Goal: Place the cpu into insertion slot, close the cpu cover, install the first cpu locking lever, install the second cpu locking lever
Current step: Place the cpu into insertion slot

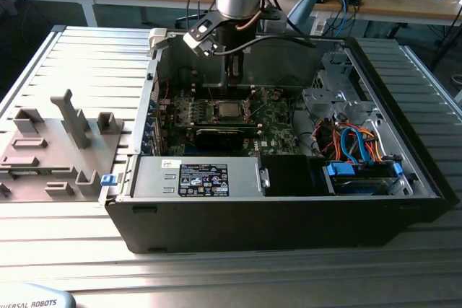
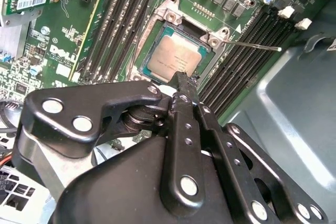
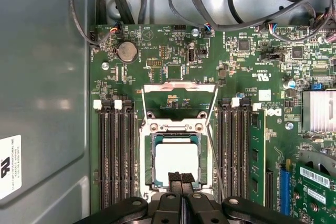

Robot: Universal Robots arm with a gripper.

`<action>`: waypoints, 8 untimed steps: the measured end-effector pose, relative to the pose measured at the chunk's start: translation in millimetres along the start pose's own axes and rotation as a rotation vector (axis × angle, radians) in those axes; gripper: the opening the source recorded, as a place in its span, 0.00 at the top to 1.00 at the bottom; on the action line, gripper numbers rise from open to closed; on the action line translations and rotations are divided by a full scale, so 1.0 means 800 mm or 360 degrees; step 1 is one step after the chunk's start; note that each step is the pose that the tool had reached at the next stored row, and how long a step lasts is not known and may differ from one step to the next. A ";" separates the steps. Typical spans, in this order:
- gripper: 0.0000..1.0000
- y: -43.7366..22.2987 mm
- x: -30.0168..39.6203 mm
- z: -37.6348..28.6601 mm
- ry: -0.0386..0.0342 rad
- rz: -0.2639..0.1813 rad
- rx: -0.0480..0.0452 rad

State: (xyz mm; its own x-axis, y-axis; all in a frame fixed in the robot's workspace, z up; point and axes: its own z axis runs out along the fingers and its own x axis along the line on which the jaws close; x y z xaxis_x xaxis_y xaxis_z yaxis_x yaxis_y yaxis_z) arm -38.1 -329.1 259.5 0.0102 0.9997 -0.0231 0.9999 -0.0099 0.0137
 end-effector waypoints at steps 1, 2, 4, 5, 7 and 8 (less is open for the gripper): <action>0.89 0.0000 0.0000 -0.0007 0.0000 0.0000 0.0000; 0.89 0.0000 0.0000 -0.0022 0.0000 0.0000 0.0000; 0.89 0.0001 -0.0001 -0.0041 0.0000 0.0000 0.0000; 0.89 0.0000 -0.0001 -0.0050 0.0000 0.0000 0.0000; 0.89 0.0001 -0.0001 -0.0065 0.0000 0.0000 0.0000; 0.89 0.0001 -0.0002 -0.0079 0.0000 0.0000 0.0000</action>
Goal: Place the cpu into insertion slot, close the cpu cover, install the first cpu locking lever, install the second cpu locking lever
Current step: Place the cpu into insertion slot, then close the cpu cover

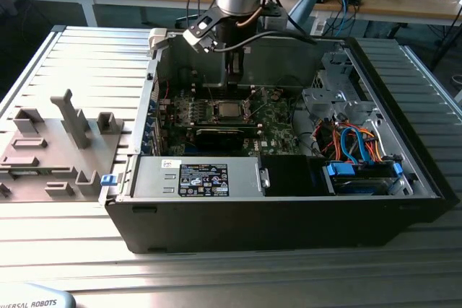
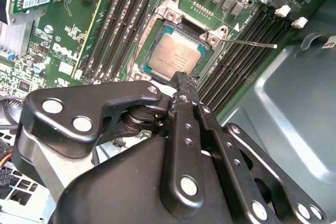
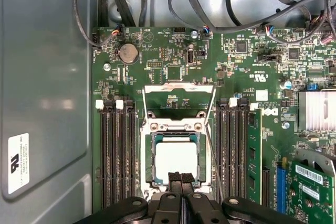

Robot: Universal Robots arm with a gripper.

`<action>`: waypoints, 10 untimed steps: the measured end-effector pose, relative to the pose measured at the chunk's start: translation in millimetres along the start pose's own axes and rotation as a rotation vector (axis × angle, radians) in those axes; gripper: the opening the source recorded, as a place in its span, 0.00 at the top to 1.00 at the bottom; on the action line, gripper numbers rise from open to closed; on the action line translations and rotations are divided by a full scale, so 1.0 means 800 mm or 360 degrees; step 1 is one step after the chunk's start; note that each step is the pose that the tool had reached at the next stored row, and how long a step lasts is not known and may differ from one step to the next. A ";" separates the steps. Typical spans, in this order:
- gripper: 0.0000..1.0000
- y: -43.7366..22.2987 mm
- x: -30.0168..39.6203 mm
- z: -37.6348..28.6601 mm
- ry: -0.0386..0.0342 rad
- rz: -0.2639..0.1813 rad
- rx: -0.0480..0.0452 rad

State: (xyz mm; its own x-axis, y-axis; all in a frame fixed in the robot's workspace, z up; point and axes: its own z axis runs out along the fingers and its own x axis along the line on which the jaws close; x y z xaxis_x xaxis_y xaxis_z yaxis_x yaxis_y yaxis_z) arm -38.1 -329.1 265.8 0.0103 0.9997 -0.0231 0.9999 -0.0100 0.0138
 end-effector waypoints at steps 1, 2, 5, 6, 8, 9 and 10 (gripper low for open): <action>0.89 0.0000 0.0000 -0.0007 0.0000 0.0000 0.0000; 0.89 0.0000 0.0000 -0.0008 0.0000 0.0000 0.0000; 0.89 0.0000 0.0000 -0.0011 0.0000 0.0000 0.0000; 0.89 0.0000 0.0000 -0.0016 0.0000 0.0000 0.0000; 0.89 0.0002 -0.0001 -0.0022 0.0000 0.0000 0.0000; 0.89 0.0003 -0.0001 -0.0022 0.0000 0.0000 0.0000; 0.89 0.0004 -0.0001 -0.0023 -0.0001 0.0000 0.0000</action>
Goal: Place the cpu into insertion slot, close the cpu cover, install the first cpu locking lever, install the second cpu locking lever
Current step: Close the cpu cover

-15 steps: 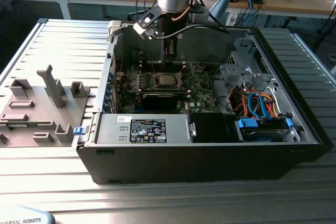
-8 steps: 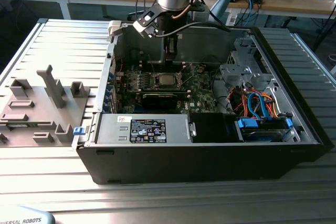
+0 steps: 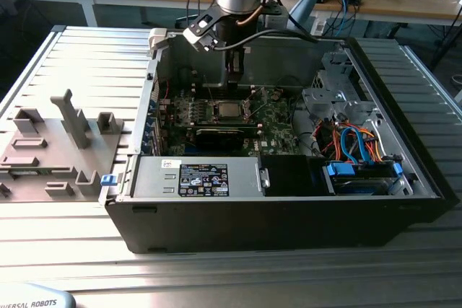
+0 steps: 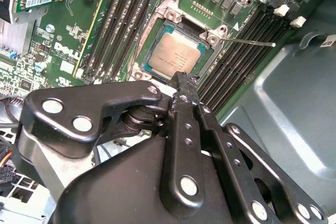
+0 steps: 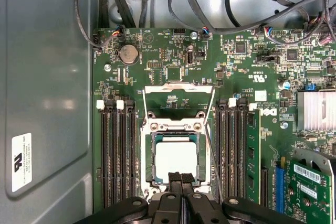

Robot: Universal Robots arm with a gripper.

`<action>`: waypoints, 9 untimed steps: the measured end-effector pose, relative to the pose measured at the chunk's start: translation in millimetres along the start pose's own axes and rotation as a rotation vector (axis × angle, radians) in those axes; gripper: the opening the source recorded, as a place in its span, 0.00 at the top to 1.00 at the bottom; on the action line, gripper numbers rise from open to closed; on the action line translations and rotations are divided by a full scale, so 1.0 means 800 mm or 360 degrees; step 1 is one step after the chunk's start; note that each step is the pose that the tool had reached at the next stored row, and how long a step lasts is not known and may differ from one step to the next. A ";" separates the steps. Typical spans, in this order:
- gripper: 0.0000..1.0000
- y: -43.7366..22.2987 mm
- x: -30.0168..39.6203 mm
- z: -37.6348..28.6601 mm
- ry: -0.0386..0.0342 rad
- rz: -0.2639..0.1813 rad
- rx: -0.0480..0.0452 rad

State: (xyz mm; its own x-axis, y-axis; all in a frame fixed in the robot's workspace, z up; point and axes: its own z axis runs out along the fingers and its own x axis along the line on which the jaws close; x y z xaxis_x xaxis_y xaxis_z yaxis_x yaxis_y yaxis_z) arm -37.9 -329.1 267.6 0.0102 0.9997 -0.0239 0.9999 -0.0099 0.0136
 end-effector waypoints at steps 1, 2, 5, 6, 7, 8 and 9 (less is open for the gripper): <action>0.89 0.0000 0.0000 0.0000 0.0000 0.0000 0.0000; 0.89 0.0001 0.0000 0.0001 -0.0001 0.0000 0.0000; 0.89 0.0007 0.0001 0.0001 -0.0001 0.0000 0.0000; 0.89 0.0010 0.0001 0.0001 -0.0001 0.0000 0.0000; 0.89 0.0013 0.0001 0.0001 -0.0001 0.0000 0.0000; 0.89 0.0017 0.0001 0.0002 -0.0001 0.0000 0.0000; 0.89 0.0022 0.0001 0.0002 -0.0001 0.0000 0.0000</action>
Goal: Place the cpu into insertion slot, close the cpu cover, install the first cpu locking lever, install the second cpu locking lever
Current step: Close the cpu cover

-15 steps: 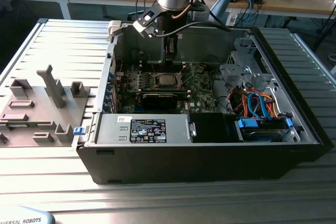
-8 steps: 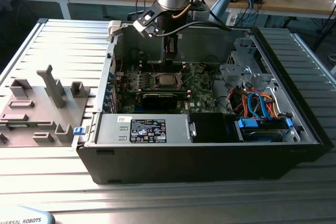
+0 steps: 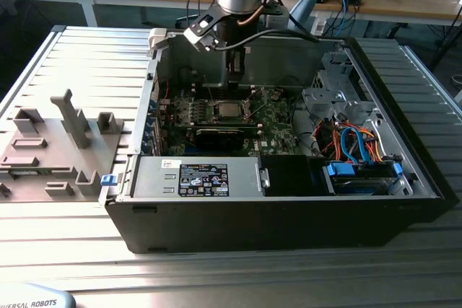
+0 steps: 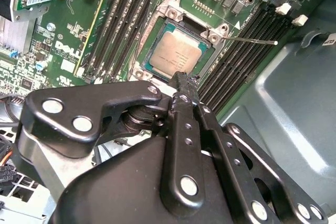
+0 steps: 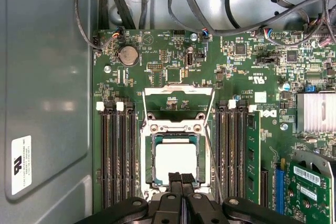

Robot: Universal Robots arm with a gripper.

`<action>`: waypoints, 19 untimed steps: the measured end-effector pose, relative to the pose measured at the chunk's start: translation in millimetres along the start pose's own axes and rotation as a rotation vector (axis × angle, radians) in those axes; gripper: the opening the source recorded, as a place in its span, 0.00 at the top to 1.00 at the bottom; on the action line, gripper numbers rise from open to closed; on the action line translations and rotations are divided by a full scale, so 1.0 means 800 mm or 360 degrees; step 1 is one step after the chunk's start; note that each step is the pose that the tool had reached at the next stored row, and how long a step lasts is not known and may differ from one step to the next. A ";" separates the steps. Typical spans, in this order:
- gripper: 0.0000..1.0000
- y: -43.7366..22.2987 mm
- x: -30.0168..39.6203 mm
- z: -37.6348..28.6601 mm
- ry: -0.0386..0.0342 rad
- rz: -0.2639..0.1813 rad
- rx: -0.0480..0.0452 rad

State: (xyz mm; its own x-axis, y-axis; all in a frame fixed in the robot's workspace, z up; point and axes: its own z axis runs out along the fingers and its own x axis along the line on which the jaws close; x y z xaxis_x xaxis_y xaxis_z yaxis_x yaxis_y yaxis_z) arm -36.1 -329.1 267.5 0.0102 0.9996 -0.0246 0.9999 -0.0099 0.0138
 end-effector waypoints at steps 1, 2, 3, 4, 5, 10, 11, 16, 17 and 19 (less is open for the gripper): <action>0.89 0.0004 0.0000 0.0000 0.0000 0.0000 0.0000; 0.89 0.0007 0.0000 0.0000 0.0000 0.0000 0.0000; 0.89 0.0011 0.0000 0.0000 0.0000 0.0000 0.0000; 0.89 0.0014 0.0000 0.0000 0.0000 0.0000 0.0000; 0.89 0.0017 0.0000 0.0000 -0.0001 0.0000 0.0000; 0.89 0.0030 0.0000 0.0001 -0.0002 0.0000 0.0000; 0.89 0.0033 0.0000 0.0001 -0.0002 0.0000 0.0000; 0.89 0.0044 0.0000 0.0001 -0.0003 0.0000 0.0000; 0.89 0.0048 0.0001 0.0001 -0.0003 0.0000 0.0000; 0.89 0.0053 0.0001 0.0001 -0.0003 0.0000 0.0000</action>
State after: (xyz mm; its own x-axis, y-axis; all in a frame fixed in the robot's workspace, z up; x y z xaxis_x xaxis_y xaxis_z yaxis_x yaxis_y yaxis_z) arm -31.9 -329.1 267.5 0.0102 0.9996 -0.0264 0.9999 -0.0098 0.0137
